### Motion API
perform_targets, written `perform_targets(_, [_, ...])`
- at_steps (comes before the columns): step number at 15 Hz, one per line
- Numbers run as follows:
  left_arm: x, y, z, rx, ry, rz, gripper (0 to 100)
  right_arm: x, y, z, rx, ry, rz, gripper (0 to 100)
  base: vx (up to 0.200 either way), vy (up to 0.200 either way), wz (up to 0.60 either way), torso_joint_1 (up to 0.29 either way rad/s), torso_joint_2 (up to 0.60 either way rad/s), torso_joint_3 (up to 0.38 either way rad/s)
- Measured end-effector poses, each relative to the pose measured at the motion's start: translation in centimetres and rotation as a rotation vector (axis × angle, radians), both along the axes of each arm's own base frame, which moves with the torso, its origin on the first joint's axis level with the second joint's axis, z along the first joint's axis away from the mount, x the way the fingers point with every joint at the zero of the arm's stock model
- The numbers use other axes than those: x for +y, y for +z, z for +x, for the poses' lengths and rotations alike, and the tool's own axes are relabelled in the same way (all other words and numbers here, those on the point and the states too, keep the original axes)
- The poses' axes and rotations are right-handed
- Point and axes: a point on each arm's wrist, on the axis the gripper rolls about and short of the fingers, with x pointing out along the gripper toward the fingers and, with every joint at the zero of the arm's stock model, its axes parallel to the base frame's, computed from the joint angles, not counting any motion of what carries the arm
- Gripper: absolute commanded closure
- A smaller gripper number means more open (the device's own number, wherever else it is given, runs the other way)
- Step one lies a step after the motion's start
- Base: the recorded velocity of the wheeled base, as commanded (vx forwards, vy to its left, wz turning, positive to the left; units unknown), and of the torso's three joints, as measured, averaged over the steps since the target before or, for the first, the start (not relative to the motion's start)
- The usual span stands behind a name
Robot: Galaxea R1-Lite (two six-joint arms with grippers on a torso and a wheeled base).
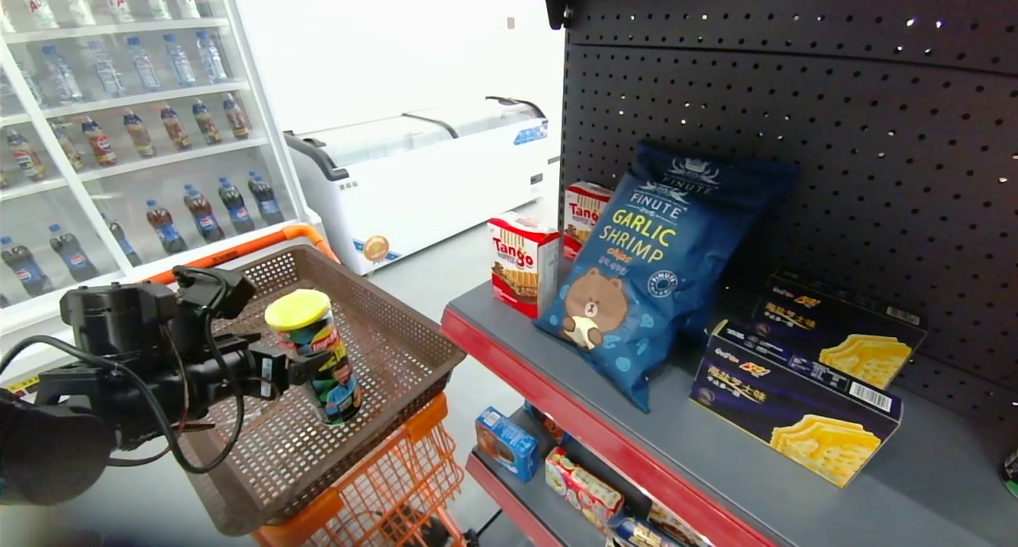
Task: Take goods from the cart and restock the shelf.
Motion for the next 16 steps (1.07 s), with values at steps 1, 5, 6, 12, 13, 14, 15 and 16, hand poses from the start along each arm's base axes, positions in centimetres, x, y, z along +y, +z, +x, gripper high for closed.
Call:
perform_targets(1, [0.0, -0.6, 0.8, -0.036, -0.002, 0.003, 0, 0.0, 0.0, 0.0, 0.0, 0.0, 0.0, 0, 0.0, 0.0, 0.0, 0.0, 0.0, 0.0])
perform_targets(5, [-0.7, -3.8, 2.2, 0.009, -0.03, 0.005, 0, 0.0, 0.0, 0.0, 0.0, 0.001, 0.0, 0, 0.0, 0.0, 0.0, 0.0, 0.0, 0.0])
perform_targets(6, [-0.9, -4.2, 2.4, 0.019, -0.034, 0.002, 0, 0.0, 0.0, 0.0, 0.0, 0.001, 0.0, 0, 0.0, 0.0, 0.0, 0.0, 0.0, 0.0])
perform_targets(12, [-1.4, -5.6, 4.2, 0.025, -0.056, 0.007, 0, 0.0, 0.0, 0.0, 0.0, 0.0, 0.0, 0, 0.0, 0.0, 0.0, 0.0, 0.0, 0.0])
perform_targets(13, [-1.5, -5.6, 4.5, 0.021, -0.06, 0.007, 0, 0.0, 0.0, 0.0, 0.0, -0.001, 0.0, 0, 0.0, 0.0, 0.0, 0.0, 0.0, 0.0])
perform_targets(14, [-1.5, -5.7, 4.7, 0.017, -0.062, 0.008, 0, 0.0, 0.0, 0.0, 0.0, 0.0, 0.0, 0, 0.0, 0.0, 0.0, 0.0, 0.0, 0.0])
perform_targets(15, [-1.6, -5.7, 4.9, 0.015, -0.063, 0.008, 100, 0.0, 0.0, 0.0, 0.0, 0.0, 0.0, 0, 0.0, 0.0, 0.0, 0.0, 0.0, 0.0])
perform_targets(16, [-1.6, -5.8, 5.1, 0.014, -0.064, 0.007, 100, 0.0, 0.0, 0.0, 0.0, 0.0, 0.0, 0, 0.0, 0.0, 0.0, 0.0, 0.0, 0.0])
